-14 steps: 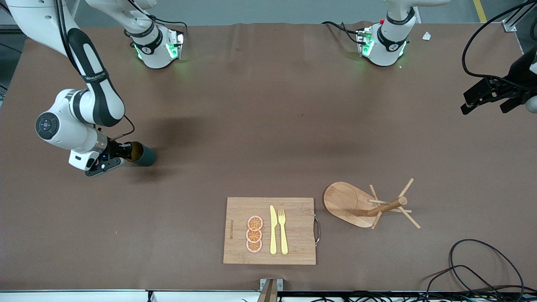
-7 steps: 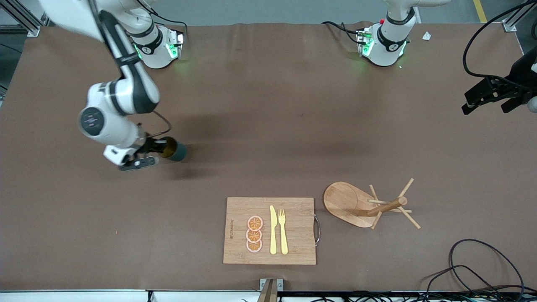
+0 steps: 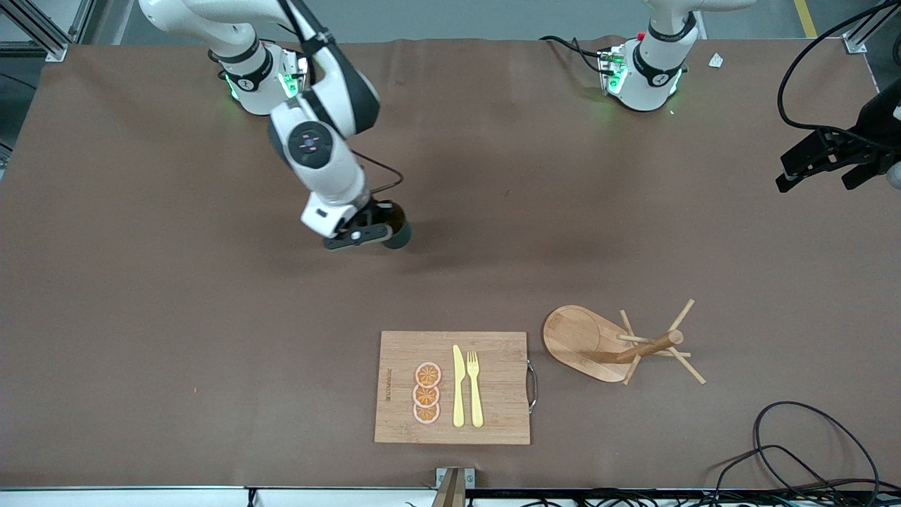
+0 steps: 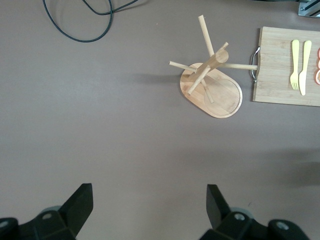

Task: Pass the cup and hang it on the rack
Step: 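Grasp the teal mug rim with the right gripper, then carry the mug toward the table middle while the left gripper approaches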

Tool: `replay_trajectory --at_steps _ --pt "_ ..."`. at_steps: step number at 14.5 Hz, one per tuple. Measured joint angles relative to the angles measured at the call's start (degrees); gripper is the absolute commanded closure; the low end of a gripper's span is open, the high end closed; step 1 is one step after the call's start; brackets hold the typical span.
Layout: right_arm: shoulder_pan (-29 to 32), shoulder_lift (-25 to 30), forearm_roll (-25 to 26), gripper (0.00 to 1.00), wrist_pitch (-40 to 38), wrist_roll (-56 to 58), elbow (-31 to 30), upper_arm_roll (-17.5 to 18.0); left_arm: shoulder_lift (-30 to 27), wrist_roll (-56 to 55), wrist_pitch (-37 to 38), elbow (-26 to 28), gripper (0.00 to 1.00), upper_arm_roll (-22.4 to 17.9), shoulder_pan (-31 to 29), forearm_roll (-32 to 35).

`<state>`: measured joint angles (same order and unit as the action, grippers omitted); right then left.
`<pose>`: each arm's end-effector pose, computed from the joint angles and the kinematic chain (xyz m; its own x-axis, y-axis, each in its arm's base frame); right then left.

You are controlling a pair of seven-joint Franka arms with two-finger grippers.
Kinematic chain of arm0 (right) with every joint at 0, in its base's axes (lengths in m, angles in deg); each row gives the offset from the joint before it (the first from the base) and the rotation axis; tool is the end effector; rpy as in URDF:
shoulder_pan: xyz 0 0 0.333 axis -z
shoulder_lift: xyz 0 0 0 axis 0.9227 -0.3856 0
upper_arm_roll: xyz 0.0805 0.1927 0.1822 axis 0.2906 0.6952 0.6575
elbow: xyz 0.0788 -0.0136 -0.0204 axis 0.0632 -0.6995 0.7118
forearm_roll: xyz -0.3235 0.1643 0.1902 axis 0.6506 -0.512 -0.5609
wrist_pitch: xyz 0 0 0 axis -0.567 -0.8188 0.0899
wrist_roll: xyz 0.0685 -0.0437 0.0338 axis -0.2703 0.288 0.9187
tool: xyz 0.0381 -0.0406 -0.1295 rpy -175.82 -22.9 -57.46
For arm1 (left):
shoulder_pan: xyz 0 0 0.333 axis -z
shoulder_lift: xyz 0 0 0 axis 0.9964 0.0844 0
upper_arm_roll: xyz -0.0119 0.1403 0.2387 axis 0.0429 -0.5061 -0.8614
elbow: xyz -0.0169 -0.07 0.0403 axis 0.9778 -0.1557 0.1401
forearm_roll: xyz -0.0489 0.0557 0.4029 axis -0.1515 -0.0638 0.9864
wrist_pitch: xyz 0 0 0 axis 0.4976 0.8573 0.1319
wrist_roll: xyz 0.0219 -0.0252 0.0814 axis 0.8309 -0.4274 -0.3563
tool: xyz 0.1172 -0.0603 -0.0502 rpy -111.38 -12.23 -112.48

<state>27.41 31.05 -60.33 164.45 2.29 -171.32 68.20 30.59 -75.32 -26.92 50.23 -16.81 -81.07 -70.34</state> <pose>0.4792 0.3719 0.2264 0.9777 0.2076 -0.0326 0.2048 -0.9760 -0.0739 0.5745 -0.0383 0.5964 0.9945 0.0569 0.0885 0.0528 -0.9975 0.0477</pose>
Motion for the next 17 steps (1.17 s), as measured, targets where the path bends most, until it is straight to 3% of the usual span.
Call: replay_trajectory --at_steps 7,14,15,16,17 --pt "-9.11 -16.45 0.01 0.98 2.94 -11.77 16.37 -0.21 0.05 1.58 -0.36 0.06 0.00 -0.07 -0.57 -0.01" --pt "-9.77 -18.28 0.09 0.95 1.51 -12.82 18.74 -0.57 0.41 2.60 -0.31 0.53 0.00 -0.08 -1.15 -0.03" --pt "-9.86 -18.28 0.14 0.84 1.50 -13.23 18.75 -0.58 0.52 2.60 -0.31 0.55 0.00 -0.07 -1.15 -0.03" --pt "-9.96 -18.28 0.24 0.41 1.48 -13.75 18.76 -0.60 0.60 2.56 -0.31 0.58 0.00 -0.07 -1.15 -0.03" --pt "-10.06 -18.28 0.30 0.04 1.48 -14.01 18.77 -0.62 0.67 2.27 -0.31 0.61 0.00 -0.06 -1.14 -0.03"
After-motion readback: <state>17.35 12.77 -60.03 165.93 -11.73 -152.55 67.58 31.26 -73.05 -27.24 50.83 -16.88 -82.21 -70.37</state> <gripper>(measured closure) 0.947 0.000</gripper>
